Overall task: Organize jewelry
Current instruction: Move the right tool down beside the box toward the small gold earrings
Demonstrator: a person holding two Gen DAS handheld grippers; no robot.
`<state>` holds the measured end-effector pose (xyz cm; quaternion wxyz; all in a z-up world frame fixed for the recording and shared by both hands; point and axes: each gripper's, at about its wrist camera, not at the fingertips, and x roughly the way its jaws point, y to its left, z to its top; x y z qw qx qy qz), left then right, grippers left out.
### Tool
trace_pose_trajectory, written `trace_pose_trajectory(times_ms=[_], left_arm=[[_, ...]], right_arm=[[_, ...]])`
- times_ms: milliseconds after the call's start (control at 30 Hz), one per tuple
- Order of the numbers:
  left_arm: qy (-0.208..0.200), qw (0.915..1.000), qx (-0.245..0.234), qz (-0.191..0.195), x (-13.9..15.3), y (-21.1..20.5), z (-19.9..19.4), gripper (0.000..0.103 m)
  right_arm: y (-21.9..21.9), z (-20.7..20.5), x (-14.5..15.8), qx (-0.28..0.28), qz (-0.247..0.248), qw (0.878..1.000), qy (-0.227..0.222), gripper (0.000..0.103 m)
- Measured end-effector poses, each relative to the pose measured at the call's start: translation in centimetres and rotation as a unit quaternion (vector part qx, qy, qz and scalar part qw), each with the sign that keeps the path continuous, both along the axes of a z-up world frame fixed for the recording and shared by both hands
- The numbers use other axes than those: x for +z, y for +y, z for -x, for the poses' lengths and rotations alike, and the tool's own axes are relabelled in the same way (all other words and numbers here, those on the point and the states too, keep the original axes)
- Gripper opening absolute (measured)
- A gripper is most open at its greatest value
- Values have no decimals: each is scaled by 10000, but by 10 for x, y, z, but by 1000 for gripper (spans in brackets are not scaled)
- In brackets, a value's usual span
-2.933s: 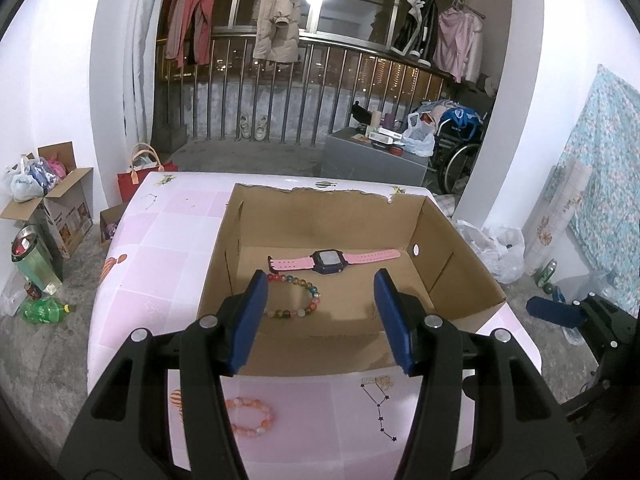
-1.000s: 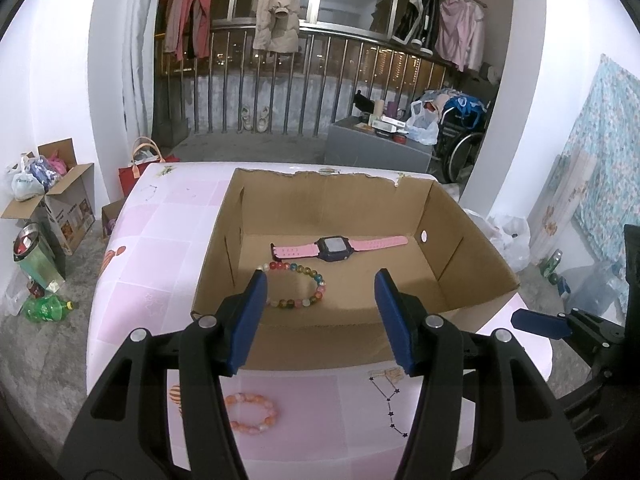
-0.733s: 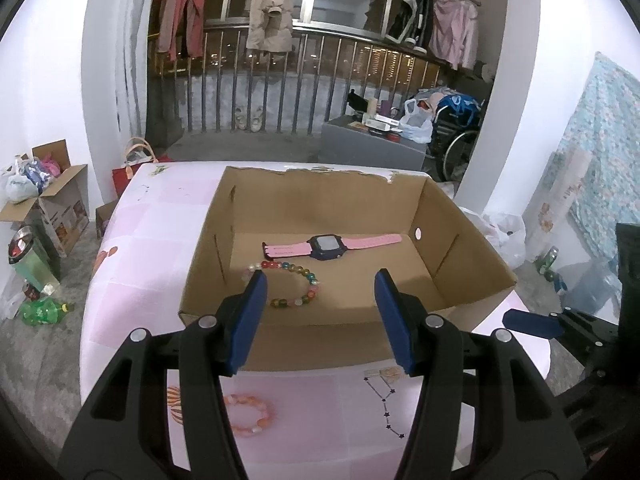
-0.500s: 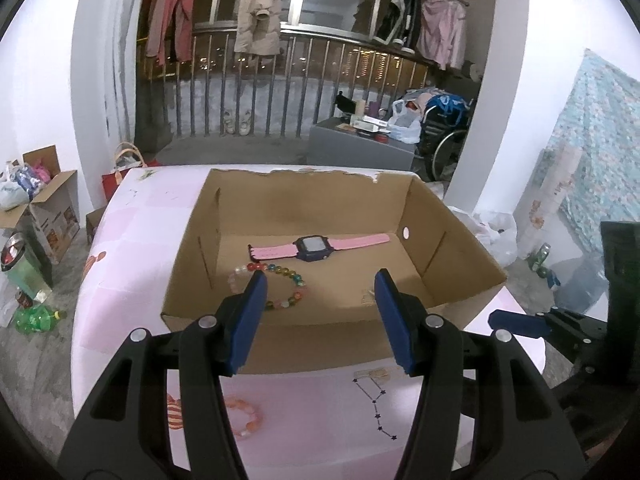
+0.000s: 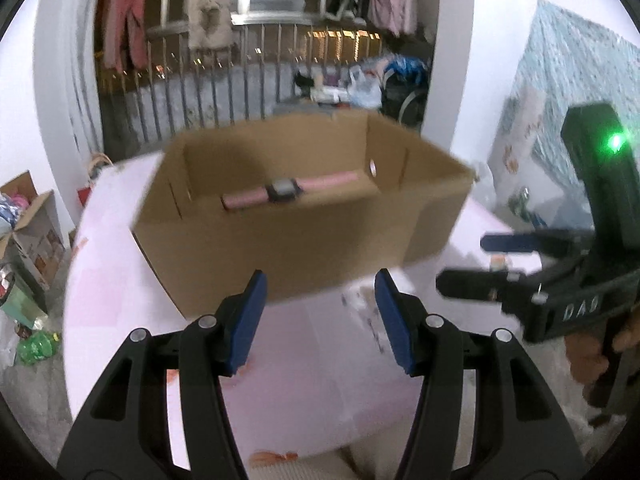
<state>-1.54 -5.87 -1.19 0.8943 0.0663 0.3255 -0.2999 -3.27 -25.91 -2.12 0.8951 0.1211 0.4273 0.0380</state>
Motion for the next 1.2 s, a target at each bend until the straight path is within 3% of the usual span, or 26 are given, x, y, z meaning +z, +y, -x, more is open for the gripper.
trace_pose_trajectory(times_ms=[133, 267, 433, 567, 667, 800, 1200], left_arm=[[176, 9997, -111, -130, -19, -5, 0, 53], [239, 9994, -150, -220, -29, -8, -2, 53], [154, 9984, -312, -447, -36, -21, -6, 52], [106, 9966, -523, -631, -42, -35, -12, 39], [106, 9949, -661, -749, -48, -47, -17, 31], [120, 9923, -850, -898, -56, -59, -25, 23], [211, 9826, -1362, -1243, -66, -73, -31, 22]], right_arm=[[-1, 1, -10, 37, -4, 10000, 44, 96], [2, -5, -15, 148, 87, 9998, 39, 89], [4, -13, -23, 228, 251, 9994, 62, 69], [6, -19, -33, 323, 298, 9990, 122, 49], [7, -23, -39, 408, 304, 9985, 183, 42], [5, -27, -43, 449, 290, 9984, 210, 42], [-1, -34, -50, 531, 52, 9982, 271, 42]])
